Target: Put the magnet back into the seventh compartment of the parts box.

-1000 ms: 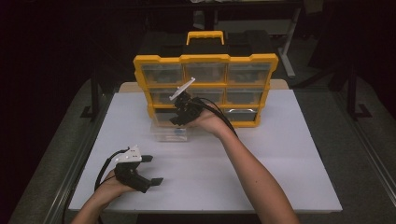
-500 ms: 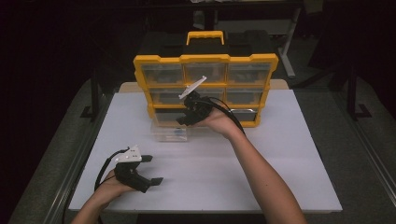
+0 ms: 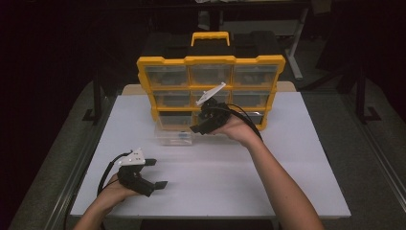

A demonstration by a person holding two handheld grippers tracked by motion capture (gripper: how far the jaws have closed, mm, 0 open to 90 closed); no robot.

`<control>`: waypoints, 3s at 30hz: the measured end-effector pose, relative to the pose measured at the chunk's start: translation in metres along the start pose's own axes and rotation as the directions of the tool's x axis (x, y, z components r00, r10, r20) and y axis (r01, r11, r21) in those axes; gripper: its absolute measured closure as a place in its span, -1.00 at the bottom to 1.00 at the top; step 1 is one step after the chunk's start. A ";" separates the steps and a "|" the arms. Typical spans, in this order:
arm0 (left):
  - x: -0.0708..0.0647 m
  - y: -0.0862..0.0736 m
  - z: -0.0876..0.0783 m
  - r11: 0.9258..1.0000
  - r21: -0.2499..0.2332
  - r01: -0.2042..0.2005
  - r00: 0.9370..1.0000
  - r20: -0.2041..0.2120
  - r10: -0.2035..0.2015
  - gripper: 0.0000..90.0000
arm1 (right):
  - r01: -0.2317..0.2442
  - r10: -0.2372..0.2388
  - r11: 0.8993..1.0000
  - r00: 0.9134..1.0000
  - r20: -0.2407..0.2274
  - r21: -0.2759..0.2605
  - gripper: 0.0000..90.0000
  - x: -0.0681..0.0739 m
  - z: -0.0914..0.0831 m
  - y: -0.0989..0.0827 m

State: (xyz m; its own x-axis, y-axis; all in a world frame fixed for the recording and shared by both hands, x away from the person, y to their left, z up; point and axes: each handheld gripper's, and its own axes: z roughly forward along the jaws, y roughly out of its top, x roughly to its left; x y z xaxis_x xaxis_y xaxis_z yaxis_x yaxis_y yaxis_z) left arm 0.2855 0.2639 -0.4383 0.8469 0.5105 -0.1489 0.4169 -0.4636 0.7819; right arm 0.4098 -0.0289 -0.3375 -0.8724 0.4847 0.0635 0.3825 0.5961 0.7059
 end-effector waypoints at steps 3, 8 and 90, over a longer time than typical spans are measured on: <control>0.001 0.000 0.000 1.000 -0.001 0.001 1.000 0.000 -0.001 -0.96 | -0.004 0.004 1.000 1.000 -0.004 -0.005 -0.22 0.000 -0.001 -0.002; 0.000 0.000 0.000 1.000 0.002 -0.006 1.000 0.002 0.006 -0.96 | -0.021 0.021 0.999 1.000 0.011 -0.025 -0.31 -0.001 -0.009 -0.014; -0.001 -0.003 -0.004 1.000 -0.017 0.004 1.000 -0.016 -0.004 -0.96 | -0.199 0.238 0.951 0.960 0.146 -0.237 -0.95 0.036 -0.075 -0.222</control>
State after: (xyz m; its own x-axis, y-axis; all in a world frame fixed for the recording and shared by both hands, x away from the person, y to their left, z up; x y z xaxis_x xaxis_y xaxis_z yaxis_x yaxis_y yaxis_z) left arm 0.2824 0.2682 -0.4379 0.8399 0.5237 -0.1424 0.4143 -0.4493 0.7915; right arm 0.2706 -0.1914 -0.4392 -0.7026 0.7003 0.1259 0.4655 0.3186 0.8257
